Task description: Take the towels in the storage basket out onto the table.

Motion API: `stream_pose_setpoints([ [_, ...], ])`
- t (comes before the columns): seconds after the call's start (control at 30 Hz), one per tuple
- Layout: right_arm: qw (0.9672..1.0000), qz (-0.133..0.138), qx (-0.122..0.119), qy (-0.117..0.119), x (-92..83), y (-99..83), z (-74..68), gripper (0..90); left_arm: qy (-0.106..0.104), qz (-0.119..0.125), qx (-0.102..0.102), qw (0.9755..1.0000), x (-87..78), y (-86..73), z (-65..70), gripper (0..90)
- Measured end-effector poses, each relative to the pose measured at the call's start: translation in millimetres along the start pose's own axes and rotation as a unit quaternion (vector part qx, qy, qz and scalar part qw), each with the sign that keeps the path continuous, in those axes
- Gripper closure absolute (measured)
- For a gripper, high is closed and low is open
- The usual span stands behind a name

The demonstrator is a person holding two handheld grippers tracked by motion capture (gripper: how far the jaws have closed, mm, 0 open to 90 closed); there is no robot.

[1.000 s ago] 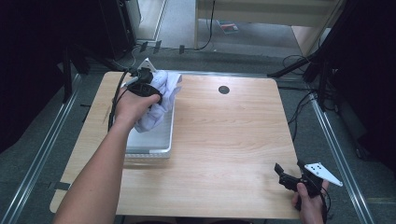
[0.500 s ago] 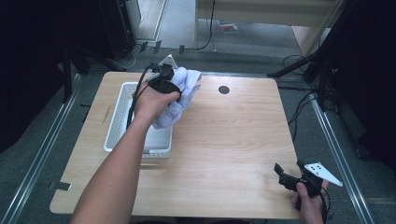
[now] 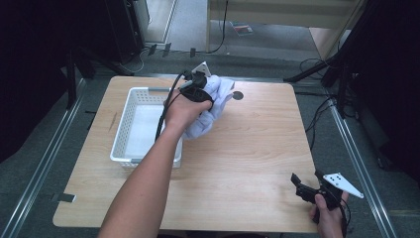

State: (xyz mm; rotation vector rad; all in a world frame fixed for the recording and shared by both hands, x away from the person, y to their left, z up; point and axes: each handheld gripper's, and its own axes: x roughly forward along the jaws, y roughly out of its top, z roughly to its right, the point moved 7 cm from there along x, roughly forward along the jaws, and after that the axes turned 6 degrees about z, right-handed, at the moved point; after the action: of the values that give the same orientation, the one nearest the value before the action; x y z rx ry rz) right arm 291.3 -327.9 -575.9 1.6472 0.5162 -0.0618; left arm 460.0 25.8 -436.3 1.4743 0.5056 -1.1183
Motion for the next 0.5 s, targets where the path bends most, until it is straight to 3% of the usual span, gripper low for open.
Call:
stream_pose_setpoints([
  [0.5, 1.0, 0.001, 0.001, 0.001, -0.4, 0.1, -0.2, 4.7, -0.025, -0.021, 0.018, 0.9993, 34.5, -1.1, 46.1, 52.5],
])
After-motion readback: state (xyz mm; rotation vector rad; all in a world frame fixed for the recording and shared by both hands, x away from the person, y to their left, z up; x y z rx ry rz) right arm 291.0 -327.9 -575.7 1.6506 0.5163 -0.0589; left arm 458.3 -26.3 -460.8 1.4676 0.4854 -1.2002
